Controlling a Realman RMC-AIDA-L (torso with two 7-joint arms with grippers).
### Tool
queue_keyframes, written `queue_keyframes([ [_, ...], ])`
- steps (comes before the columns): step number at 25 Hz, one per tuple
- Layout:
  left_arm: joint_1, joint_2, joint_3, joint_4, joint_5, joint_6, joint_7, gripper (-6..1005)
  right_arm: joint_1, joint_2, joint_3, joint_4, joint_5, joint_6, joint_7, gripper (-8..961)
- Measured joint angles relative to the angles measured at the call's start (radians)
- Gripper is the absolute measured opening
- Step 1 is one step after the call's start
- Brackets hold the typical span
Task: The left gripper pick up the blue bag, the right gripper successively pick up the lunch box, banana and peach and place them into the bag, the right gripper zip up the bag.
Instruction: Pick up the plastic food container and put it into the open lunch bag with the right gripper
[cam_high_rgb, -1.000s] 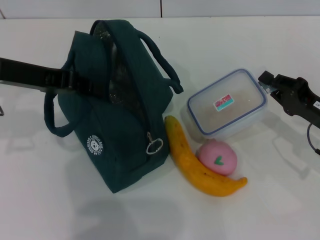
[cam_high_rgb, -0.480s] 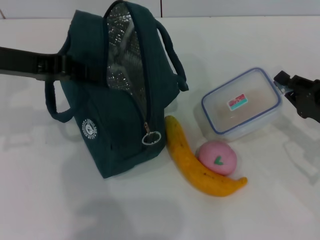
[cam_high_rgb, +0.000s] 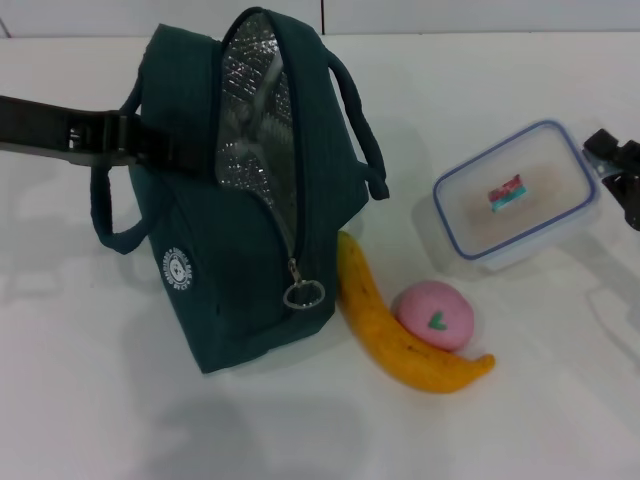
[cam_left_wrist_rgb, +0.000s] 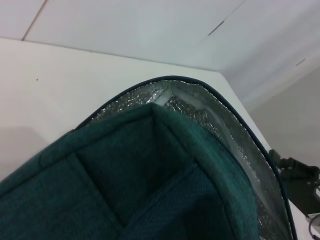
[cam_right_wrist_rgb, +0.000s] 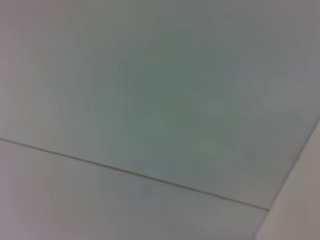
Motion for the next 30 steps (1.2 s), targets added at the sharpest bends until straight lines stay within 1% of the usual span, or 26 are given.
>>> queue_keyframes([
  [6, -0.016, 0.02, 0.004, 0.003, -0.001, 0.029, -0.012, 31, -0.02, 0.0, 0.0, -0.005, 0.044, -0.057, 0.004, 89],
  [9, -0.024, 0.025, 0.004, 0.003, -0.001, 0.032, -0.014, 31, -0.027, 0.0, 0.0, -0.005, 0.067, -0.087, 0.015, 89],
  [14, -0.037, 0.025, 0.004, 0.003, 0.0, 0.041, -0.019, 31, -0.027, -0.001, 0.0, -0.006, 0.088, -0.138, 0.037, 89],
  [16, -0.04, 0.023, 0.004, -0.001, 0.0, 0.043, -0.02, 31, -0.018, -0.001, 0.0, -0.007, 0.111, -0.195, 0.056, 89],
  [20, -0.041, 0.018, 0.004, -0.006, 0.007, 0.043, -0.021, 31, -0.004, 0.0, 0.0, -0.007, 0.134, -0.256, 0.078, 90],
  [25, -0.047, 0.017, 0.013, -0.019, 0.009, 0.043, -0.022, 31, 0.037, 0.006, 0.0, -0.005, 0.159, -0.336, 0.12, 90],
  [30, -0.066, 0.017, 0.037, -0.064, 0.011, 0.04, -0.022, 31, 0.128, 0.013, 0.0, 0.016, 0.175, -0.391, 0.14, 90],
])
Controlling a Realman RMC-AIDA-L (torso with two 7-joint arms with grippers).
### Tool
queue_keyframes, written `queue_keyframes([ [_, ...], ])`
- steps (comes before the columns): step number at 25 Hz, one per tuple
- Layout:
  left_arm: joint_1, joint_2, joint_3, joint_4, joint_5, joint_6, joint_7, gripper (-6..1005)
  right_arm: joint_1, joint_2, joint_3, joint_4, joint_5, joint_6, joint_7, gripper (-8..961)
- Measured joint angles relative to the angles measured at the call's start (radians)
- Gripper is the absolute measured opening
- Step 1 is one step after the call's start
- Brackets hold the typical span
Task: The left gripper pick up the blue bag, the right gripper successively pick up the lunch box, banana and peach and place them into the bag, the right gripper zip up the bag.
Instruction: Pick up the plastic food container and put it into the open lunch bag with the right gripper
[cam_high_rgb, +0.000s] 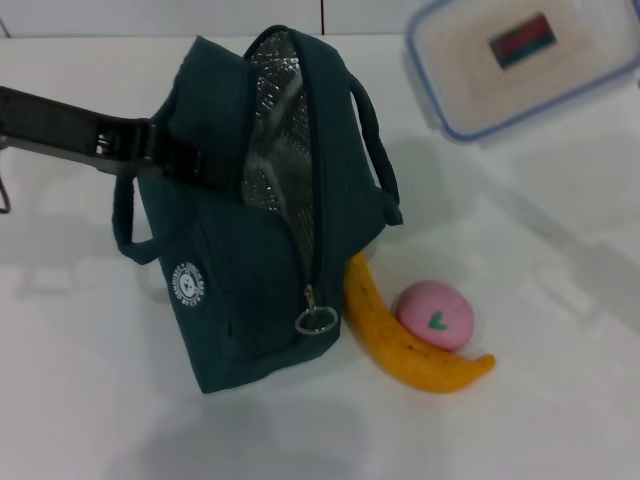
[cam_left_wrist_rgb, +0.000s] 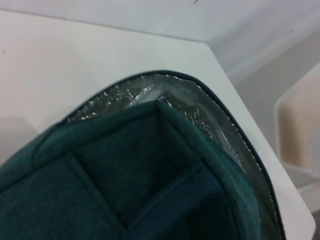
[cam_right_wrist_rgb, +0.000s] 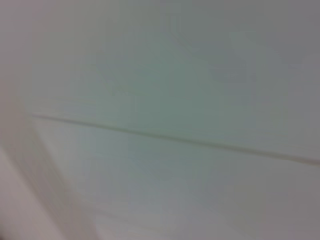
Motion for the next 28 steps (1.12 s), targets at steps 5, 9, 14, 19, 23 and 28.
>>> queue_keyframes([
  [5, -0.034, -0.001, 0.019, -0.034, 0.009, -0.002, 0.005, 31, 0.127, 0.002, -0.008, 0.046, 0.001, -0.008, 0.006, 90],
  [9, -0.049, -0.008, 0.019, -0.037, 0.027, -0.004, 0.01, 31, 0.223, 0.002, -0.015, 0.07, -0.008, 0.014, -0.002, 89],
  [14, -0.049, -0.013, 0.015, -0.038, 0.027, -0.008, 0.025, 31, 0.28, 0.001, -0.038, 0.074, -0.012, 0.113, -0.029, 91],
  [19, -0.049, -0.013, 0.011, -0.039, 0.021, -0.026, 0.047, 31, 0.284, 0.001, -0.108, 0.075, -0.014, 0.26, -0.092, 93],
  [23, -0.048, -0.013, 0.011, -0.039, 0.019, -0.037, 0.049, 31, 0.284, 0.001, -0.143, 0.102, -0.02, 0.31, -0.127, 94],
  [28, -0.044, -0.012, 0.011, -0.039, 0.017, -0.047, 0.053, 31, 0.286, 0.001, -0.144, 0.109, -0.064, 0.343, -0.137, 96],
])
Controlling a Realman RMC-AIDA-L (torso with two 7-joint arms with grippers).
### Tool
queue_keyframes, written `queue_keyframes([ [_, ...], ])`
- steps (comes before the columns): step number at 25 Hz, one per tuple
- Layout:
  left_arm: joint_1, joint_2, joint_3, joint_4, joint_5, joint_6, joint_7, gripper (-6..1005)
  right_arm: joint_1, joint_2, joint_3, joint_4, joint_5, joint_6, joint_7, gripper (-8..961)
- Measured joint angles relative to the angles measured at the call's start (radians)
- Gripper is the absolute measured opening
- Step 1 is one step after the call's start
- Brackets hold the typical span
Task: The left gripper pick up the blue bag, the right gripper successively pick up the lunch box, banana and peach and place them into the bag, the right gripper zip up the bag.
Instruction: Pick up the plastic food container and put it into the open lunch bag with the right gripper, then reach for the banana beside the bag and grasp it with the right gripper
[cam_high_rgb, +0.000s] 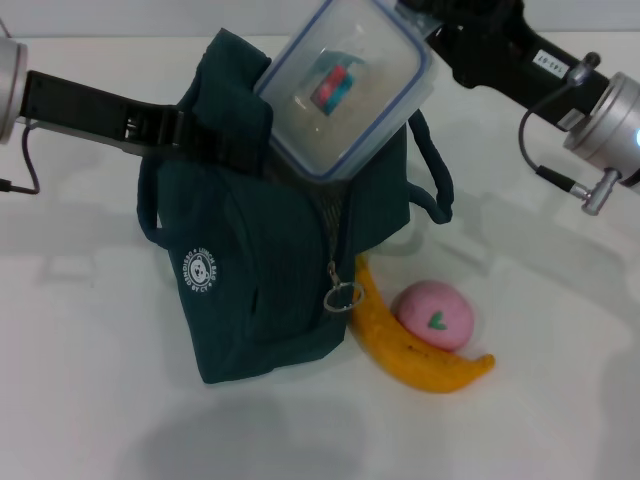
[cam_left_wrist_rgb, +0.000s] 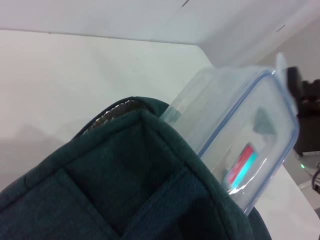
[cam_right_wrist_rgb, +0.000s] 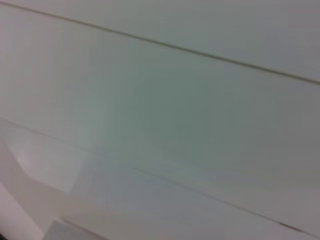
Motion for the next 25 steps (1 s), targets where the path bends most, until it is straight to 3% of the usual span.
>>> queue_keyframes([
  [10, 0.0, -0.003, 0.0, -0.004, 0.0, -0.002, 0.018, 31, 0.059, 0.0, 0.002, 0.003, -0.072, 0.01, -0.008, 99],
  [17, 0.011, -0.003, 0.0, -0.013, 0.007, -0.012, 0.028, 31, 0.06, 0.0, -0.001, -0.023, -0.079, 0.003, -0.003, 235],
  [21, 0.036, 0.002, -0.001, -0.013, 0.008, -0.04, 0.03, 31, 0.047, -0.001, -0.001, -0.105, -0.14, -0.019, 0.001, 313],
  [25, 0.072, 0.008, -0.003, -0.013, 0.008, -0.078, 0.052, 31, 0.028, -0.009, -0.012, -0.22, -0.243, -0.036, 0.002, 511],
])
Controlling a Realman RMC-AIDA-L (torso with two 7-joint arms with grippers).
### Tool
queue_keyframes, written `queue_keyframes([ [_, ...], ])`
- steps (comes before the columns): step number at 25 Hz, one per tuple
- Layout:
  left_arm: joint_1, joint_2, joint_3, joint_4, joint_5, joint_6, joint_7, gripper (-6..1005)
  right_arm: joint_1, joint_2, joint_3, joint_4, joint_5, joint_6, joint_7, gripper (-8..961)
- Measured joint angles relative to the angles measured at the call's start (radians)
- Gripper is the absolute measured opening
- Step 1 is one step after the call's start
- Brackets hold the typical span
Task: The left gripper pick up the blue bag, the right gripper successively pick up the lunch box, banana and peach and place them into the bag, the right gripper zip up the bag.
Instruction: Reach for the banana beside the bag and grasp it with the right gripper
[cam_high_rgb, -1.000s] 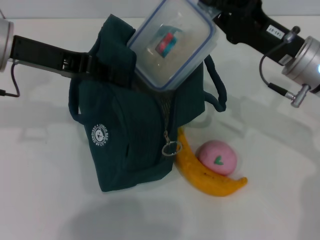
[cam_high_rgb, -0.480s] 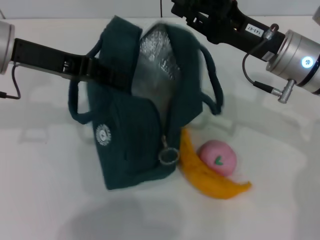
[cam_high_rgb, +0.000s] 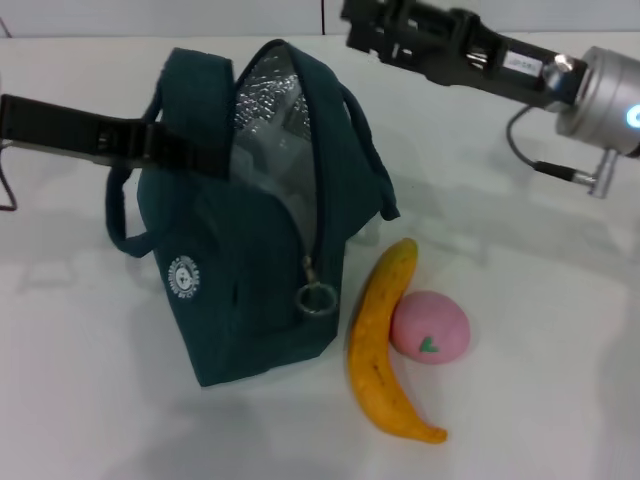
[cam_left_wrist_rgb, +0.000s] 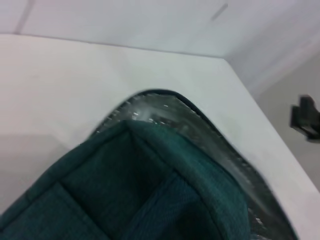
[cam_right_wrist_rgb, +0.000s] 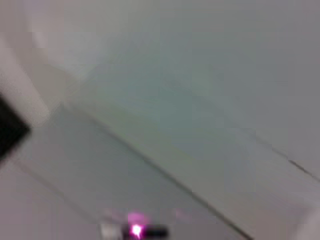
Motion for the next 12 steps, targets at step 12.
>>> queue_keyframes([
  [12, 0.025, -0.01, -0.123, -0.073, -0.01, -0.012, 0.043, 31, -0.175, -0.069, -0.21, -0.448, -0.042, 0.038, 0.055, 872],
])
